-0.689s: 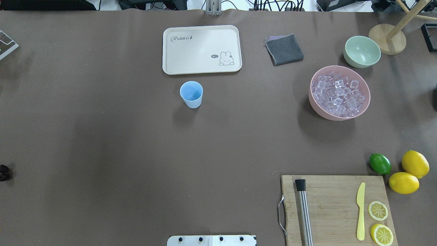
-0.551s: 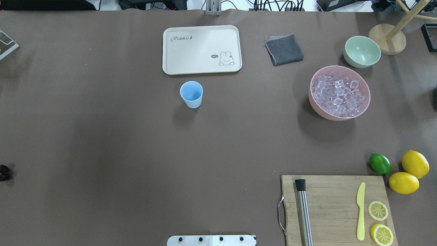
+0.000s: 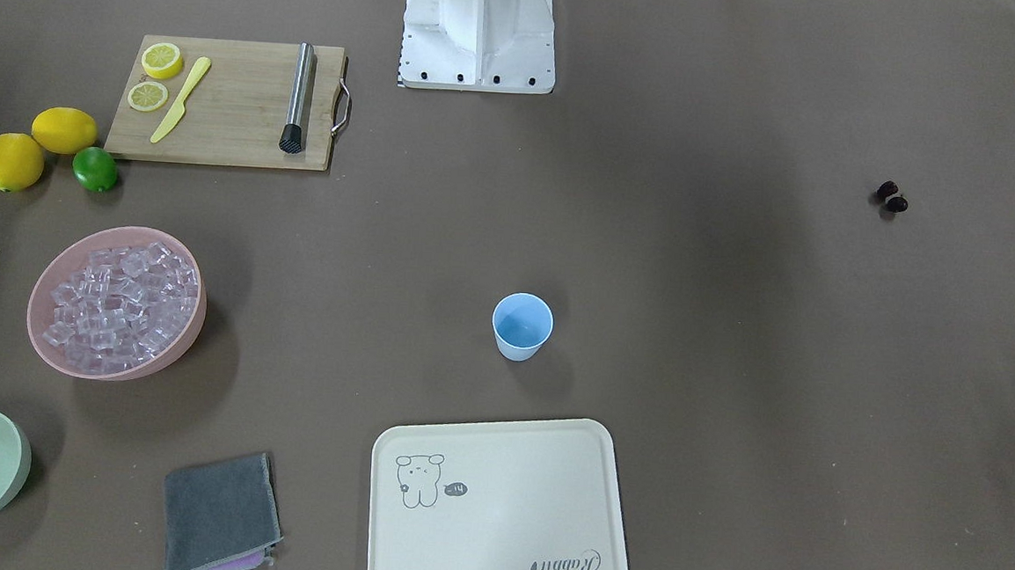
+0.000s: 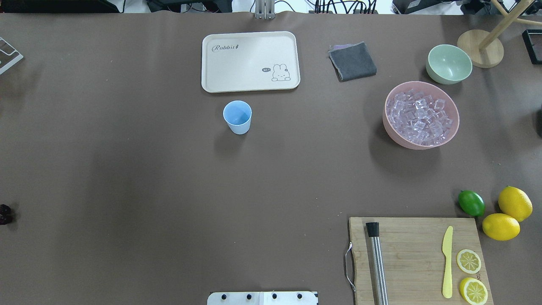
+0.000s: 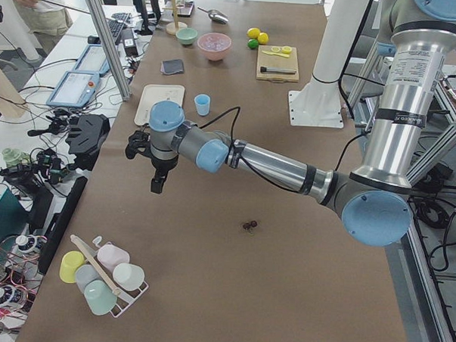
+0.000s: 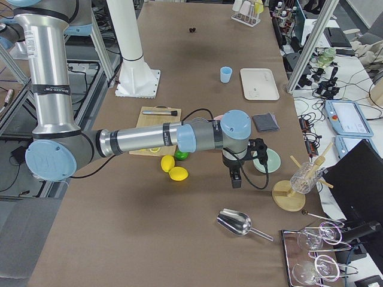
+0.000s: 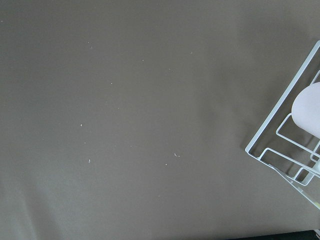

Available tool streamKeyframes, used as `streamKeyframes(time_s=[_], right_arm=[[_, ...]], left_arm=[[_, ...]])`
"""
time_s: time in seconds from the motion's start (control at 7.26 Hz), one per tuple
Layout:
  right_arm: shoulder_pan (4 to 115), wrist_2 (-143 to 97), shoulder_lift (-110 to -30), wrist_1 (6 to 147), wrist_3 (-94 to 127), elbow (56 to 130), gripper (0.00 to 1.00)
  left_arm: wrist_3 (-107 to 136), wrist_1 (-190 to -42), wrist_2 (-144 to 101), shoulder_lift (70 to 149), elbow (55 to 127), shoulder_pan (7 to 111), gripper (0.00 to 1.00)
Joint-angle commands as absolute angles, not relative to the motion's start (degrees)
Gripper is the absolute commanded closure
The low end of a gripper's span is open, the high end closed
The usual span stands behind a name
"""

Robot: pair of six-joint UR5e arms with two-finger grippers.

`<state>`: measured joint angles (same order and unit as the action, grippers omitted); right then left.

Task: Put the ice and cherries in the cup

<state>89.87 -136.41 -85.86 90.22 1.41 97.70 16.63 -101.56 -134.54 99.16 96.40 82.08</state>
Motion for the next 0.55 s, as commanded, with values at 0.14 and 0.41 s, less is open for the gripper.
streamKeyframes(time_s=[0.14, 0.41], right_arm=[[78.4, -136.8, -83.3, 81.5, 19.8, 102.1, 0.00], [67.0, -129.7, -78.4, 66.6, 35.5, 97.6, 0.02]], left_arm=[[16.6, -101.6, -134.5, 99.3, 95.5, 82.0, 0.02], [16.6, -101.6, -134.3, 99.1, 95.8, 82.3, 0.02]])
